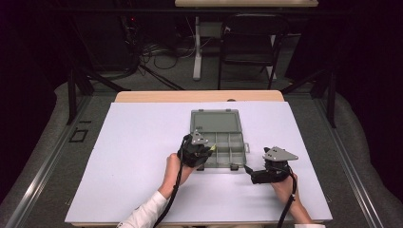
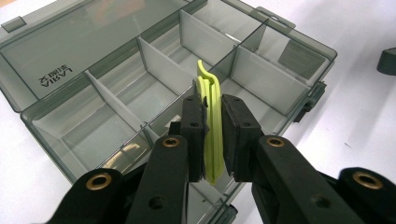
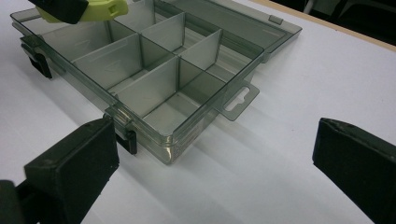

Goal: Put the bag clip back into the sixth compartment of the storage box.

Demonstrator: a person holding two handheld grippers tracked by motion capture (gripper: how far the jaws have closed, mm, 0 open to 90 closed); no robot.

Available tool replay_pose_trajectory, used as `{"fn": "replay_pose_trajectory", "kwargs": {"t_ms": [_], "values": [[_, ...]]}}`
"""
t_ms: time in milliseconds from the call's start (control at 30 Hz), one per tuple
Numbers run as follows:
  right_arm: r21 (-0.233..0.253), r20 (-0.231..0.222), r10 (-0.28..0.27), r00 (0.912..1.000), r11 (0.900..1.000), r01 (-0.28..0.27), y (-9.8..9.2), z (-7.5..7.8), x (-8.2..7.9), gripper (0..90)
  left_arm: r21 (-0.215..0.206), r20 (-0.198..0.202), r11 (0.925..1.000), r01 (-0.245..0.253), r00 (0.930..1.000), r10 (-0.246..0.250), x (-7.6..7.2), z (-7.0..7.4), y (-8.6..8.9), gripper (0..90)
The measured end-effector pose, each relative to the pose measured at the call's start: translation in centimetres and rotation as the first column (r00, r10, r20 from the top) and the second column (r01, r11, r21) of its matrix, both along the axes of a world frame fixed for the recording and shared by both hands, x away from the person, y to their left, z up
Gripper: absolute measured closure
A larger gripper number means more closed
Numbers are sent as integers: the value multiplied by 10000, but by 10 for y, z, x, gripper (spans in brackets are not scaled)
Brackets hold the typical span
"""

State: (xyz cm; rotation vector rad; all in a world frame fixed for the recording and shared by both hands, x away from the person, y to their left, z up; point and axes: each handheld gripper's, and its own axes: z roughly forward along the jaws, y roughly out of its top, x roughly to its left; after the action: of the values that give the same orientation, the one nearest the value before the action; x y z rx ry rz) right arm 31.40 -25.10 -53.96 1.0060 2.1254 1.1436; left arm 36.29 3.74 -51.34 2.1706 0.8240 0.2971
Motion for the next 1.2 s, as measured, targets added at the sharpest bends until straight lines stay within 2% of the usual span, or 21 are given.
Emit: {"fn": "replay_pose_trajectory", "kwargs": {"t_ms": [300, 400, 567, 833, 1033, 1200], "values": [[-19, 7, 29, 10000, 10000, -29, 0, 0, 0, 0, 67, -124, 10000, -73, 9999, 74, 4, -5, -1, 797], [-29, 10, 21, 10000, 10000, -21, 0, 0, 1, 0, 35, -136, 10000, -91, 9999, 92, 4, -6, -1, 755], [-15, 4, 19, 10000, 10000, -19, 0, 0, 0, 0, -160, -3, 9998, -112, 9999, 112, 3, -4, 1, 613], [-23, 16, 30, 10000, 10000, -30, 0, 0, 0, 0, -76, 256, 9996, -266, 9993, 267, -3, -2, 11, 366], [-31, 4, 41, 10000, 10000, -41, 0, 1, -1, 0, 8, 419, 10000, -68, 9991, 68, -5, 3, 17, 243], [-32, 42, -36, 10000, 10000, 36, 0, 1, -1, 0, -39, 416, 10000, 23, 9991, -22, -6, 2, 23, 188]]}}
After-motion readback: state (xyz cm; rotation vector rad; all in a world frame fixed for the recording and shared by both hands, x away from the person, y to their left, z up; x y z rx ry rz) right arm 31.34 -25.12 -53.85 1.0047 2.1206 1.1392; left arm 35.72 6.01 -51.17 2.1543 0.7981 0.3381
